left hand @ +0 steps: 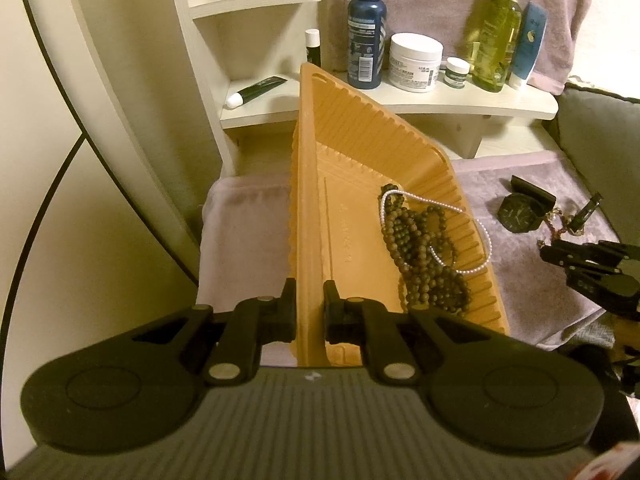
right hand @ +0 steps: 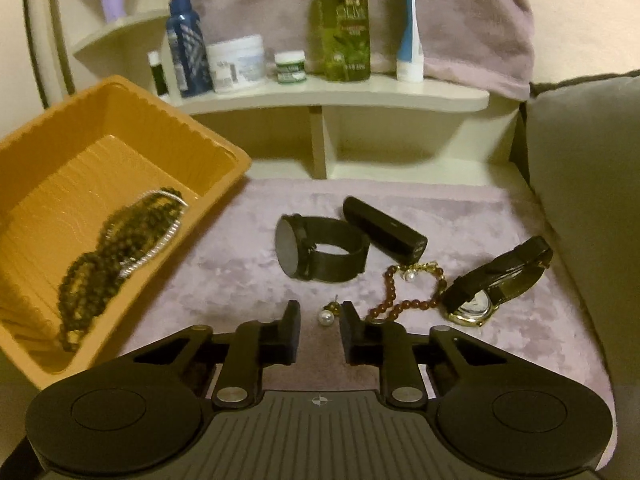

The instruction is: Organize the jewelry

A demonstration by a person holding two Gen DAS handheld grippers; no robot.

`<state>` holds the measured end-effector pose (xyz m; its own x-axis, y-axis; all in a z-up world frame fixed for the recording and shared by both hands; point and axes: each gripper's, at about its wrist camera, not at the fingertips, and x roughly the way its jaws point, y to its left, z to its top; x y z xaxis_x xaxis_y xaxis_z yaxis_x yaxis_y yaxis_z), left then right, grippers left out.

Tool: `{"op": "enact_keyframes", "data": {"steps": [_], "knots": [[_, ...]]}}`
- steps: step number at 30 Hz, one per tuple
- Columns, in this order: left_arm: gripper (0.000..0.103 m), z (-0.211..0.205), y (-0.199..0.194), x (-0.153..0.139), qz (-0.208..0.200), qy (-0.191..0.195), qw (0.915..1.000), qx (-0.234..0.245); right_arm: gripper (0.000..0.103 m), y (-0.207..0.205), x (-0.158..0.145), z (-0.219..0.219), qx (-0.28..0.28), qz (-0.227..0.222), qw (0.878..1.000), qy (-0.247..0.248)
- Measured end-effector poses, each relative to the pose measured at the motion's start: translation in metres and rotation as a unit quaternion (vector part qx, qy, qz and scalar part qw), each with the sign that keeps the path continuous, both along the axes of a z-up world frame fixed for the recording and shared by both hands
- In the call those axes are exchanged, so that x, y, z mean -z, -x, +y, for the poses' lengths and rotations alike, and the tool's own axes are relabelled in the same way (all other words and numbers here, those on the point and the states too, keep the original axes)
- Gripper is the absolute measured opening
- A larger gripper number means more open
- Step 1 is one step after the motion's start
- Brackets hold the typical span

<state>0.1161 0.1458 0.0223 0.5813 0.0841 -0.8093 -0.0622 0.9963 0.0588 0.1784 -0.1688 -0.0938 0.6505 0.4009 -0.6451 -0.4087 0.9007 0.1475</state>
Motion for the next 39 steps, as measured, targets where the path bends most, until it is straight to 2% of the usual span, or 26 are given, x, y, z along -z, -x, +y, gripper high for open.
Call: {"op": "enact_keyframes", "data": {"steps": [6, 7, 15, 18, 22, 26, 31, 39], "knots": [[0.010, 0.000, 0.000, 0.000, 0.000, 0.000, 1.0000, 0.000, 0.014, -0.003, 0.006, 0.003, 0.011, -0.002, 1.000, 0.008], [0.010, 0.000, 0.000, 0.000, 0.000, 0.000, 1.0000, 0.000, 0.008, -0.002, 0.006, 0.003, 0.013, -0.004, 1.000, 0.008], [0.010, 0.000, 0.000, 0.000, -0.001, 0.000, 1.0000, 0.000, 0.008, 0.009, -0.005, -0.001, 0.006, -0.020, 1.000, 0.009], [0.011, 0.000, 0.000, 0.000, -0.001, -0.001, 1.0000, 0.001, 0.008, 0.017, -0.020, -0.001, -0.001, -0.032, 0.999, -0.009], [0.011, -0.002, 0.001, -0.001, -0.002, -0.002, 1.0000, 0.001, 0.008, 0.026, -0.049, 0.009, -0.038, -0.042, 0.997, -0.055], [0.011, -0.002, 0.001, -0.001, -0.002, -0.002, 1.0000, 0.001, 0.008, 0.033, -0.072, 0.037, -0.112, -0.036, 0.989, -0.086], [0.011, -0.002, 0.002, -0.001, -0.002, -0.001, 1.0000, 0.001, 0.008, 0.043, -0.065, 0.082, -0.192, -0.019, 0.978, -0.079], [0.011, -0.002, 0.002, -0.001, -0.002, 0.000, 1.0000, 0.001, 0.009, 0.038, -0.047, 0.102, -0.207, 0.014, 0.974, -0.092]]}}
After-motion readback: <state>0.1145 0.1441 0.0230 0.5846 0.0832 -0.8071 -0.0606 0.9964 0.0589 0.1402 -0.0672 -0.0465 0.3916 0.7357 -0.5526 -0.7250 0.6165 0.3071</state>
